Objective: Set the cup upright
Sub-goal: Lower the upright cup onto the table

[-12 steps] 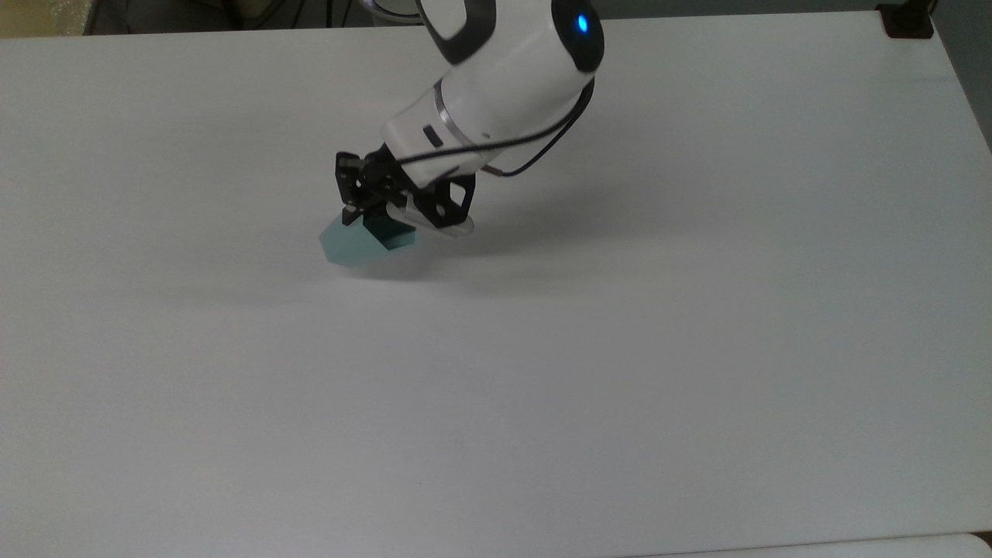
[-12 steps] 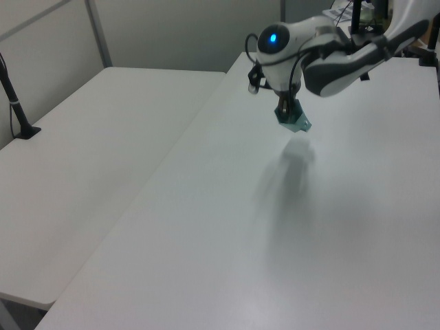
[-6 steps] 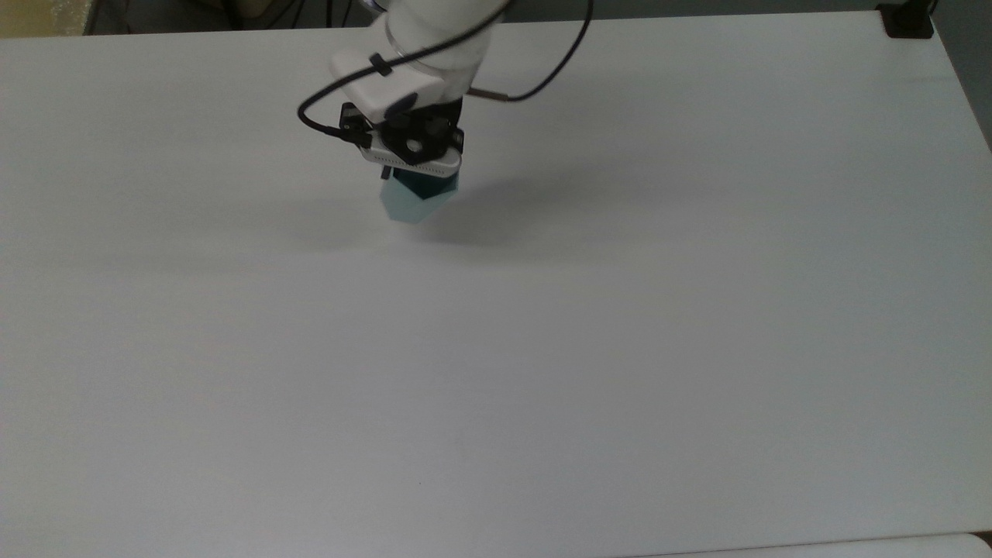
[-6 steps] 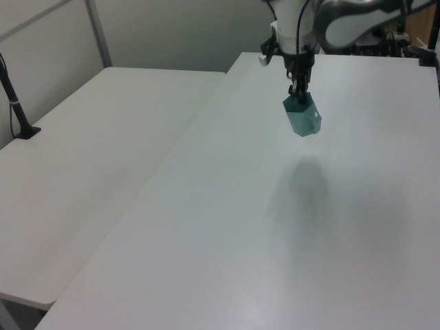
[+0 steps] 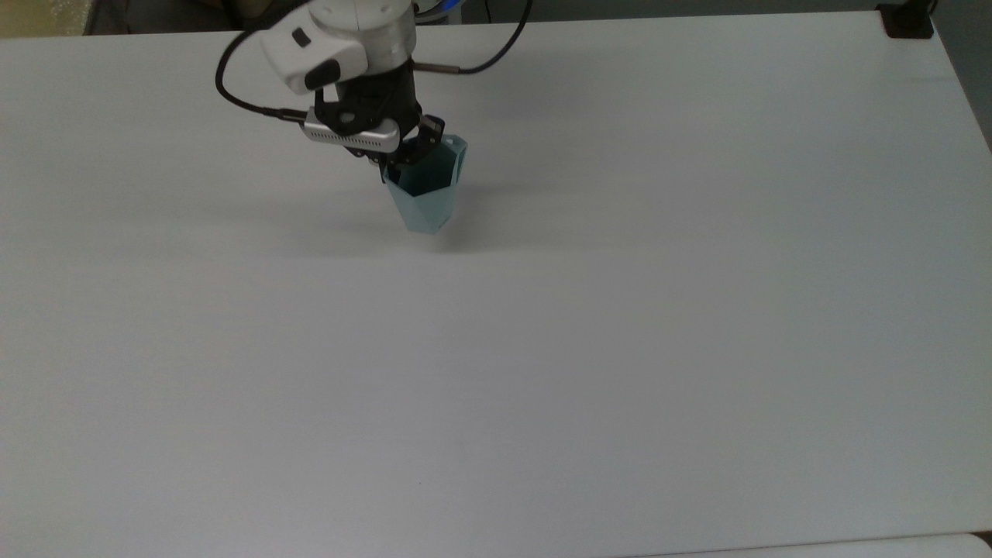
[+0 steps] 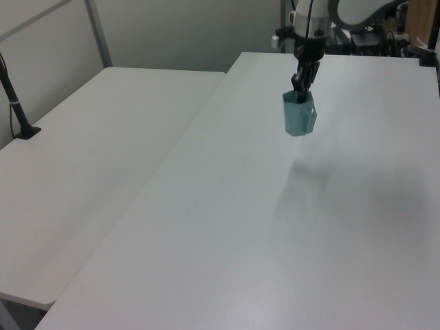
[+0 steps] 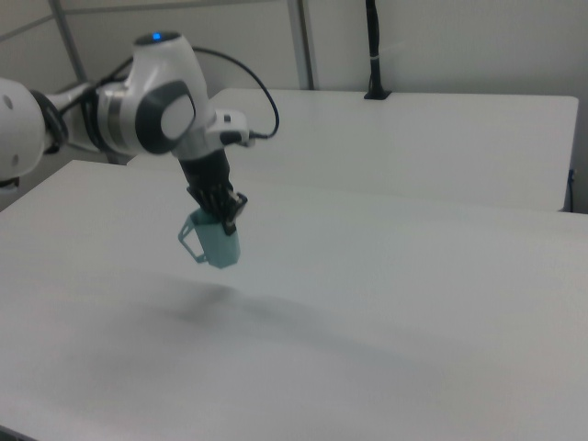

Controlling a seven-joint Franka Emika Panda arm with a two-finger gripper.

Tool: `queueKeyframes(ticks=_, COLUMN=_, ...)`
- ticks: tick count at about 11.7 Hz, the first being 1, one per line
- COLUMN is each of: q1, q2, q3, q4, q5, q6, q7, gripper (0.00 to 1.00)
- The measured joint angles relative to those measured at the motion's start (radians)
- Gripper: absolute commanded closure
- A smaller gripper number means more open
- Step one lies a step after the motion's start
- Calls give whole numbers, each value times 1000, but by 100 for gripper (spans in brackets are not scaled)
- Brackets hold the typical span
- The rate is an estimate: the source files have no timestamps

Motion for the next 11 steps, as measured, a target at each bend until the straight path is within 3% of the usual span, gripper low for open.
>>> queueKeyframes(ticks=4, q1=3, q2=23, q3=2, q4=-97, q5=1, q6=101, q7=26, gripper=100)
queueKeyframes(ticks=9, q1=4, q2=73, q3=4, q4=-104, q5=1, q6=132, q7=45, gripper=98)
queueKeyframes(ticks=10, q1=4, q2=83, q3=5, q4=-104, q5=2, q6=139, q7=46, gripper=65)
queueKeyframes(ticks=11, q1=4, q2=85, q3=5, q4=-102, q5=8, q6=148, q7=49, gripper=14)
